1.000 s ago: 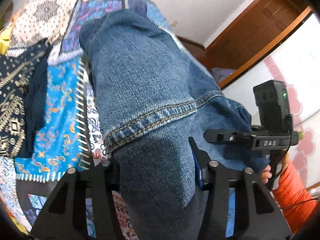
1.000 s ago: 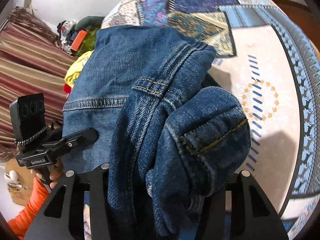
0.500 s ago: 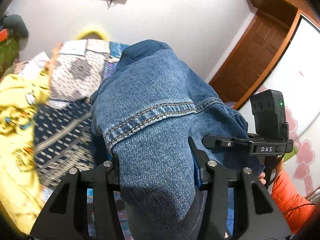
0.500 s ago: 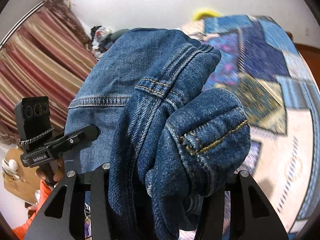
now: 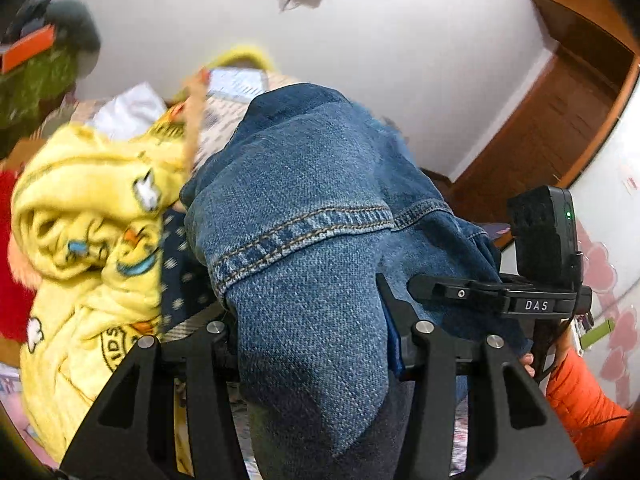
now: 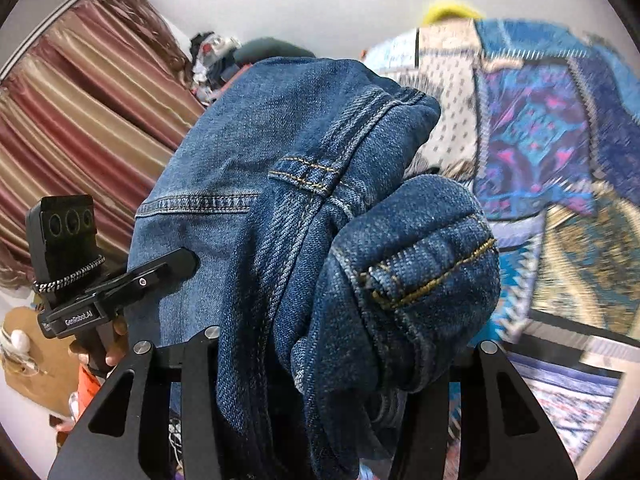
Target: Fold large clothes
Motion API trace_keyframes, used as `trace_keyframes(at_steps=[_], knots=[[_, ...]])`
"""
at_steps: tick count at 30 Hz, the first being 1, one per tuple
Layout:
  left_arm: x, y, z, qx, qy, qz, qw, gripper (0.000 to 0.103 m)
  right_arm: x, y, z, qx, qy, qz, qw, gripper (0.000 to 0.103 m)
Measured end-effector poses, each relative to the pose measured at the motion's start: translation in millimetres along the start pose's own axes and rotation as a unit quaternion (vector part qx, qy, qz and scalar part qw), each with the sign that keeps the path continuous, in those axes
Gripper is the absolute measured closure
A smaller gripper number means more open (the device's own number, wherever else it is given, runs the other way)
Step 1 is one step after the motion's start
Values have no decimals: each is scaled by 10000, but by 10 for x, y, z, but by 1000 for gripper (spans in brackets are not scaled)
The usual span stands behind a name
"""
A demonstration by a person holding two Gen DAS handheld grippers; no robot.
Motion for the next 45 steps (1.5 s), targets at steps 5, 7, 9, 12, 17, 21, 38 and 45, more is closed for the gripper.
trace_keyframes(at_steps=[5, 7, 9, 12, 17, 21, 38, 45], knots=[[-198, 562, -429, 268, 302, 302, 9987, 52, -225, -233, -614, -19, 440, -283, 9986, 59], [-353, 789, -622, 409, 518, 492, 9966, 48, -333, -315, -819, -70, 674, -363, 9970, 58], [-435, 914, -703, 468, 521, 521, 9962, 37, -444, -379, -914, -101, 809, -381, 9959, 57], [-479, 990, -710, 470, 356, 621, 9963, 22, -529, -385, -855, -151, 776, -171, 9967, 55], [-560, 968, -644, 712, 294, 677, 9947, 19, -664, -428, -615, -204, 862, -195, 9959, 48], [-653, 801, -445, 1281, 144, 21, 9917, 19, -669, -512, -454, -322, 784, -270, 9960, 43], [-1120, 647, -146, 2331, 33, -529, 9710, 18, -682, 12, -138, -1255, 196, 894, 9879, 36], [-1267, 768, -28, 2306, -10, -227, 9728, 13, -1091, -398, -367, -1841, 791, 870, 9759, 36]])
Point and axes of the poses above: each gripper's, at about its wrist camera, not at the fingertips, and z roughly against the way its jaws point, y to its left, x to its top, the point moved 10 cm from there along -z, roughly the way its jaws point, and after that the axes turned 8 degrees about z, right-handed, at the moved point
